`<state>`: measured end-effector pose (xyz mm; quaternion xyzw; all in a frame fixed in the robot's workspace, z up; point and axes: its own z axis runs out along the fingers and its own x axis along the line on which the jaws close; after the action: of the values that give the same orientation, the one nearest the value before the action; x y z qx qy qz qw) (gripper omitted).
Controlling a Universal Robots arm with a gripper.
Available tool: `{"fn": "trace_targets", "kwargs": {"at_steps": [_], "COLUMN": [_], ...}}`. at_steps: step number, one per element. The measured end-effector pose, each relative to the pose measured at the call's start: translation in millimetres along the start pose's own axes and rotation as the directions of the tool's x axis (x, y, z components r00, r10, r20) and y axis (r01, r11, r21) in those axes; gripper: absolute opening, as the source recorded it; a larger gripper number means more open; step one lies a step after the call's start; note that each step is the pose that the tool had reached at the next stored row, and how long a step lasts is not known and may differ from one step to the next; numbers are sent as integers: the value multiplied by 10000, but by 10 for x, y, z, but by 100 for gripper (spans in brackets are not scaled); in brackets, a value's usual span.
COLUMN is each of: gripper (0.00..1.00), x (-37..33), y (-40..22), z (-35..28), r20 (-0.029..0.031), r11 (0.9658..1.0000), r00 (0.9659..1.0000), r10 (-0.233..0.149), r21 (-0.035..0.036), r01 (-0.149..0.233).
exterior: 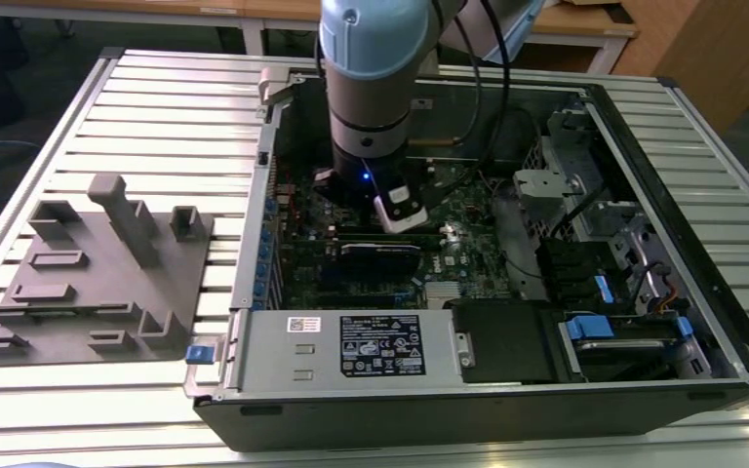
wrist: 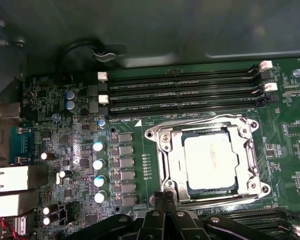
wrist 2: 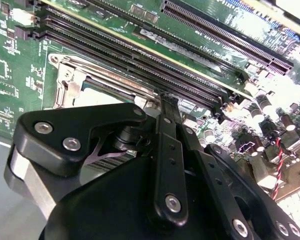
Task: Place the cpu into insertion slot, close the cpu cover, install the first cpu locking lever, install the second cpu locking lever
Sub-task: 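Install the second cpu locking lever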
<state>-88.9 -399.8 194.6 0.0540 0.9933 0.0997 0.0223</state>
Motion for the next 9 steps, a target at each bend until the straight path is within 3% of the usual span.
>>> {"fn": "trace_targets", "kwargs": {"at_steps": [9], "gripper": [11], "x": [41], "y": [-24], "z": [15], "r20": [-2], "r11": [10000], "r00": [10000], "r10": [-5], "r21": [-4], "r01": [5]}}
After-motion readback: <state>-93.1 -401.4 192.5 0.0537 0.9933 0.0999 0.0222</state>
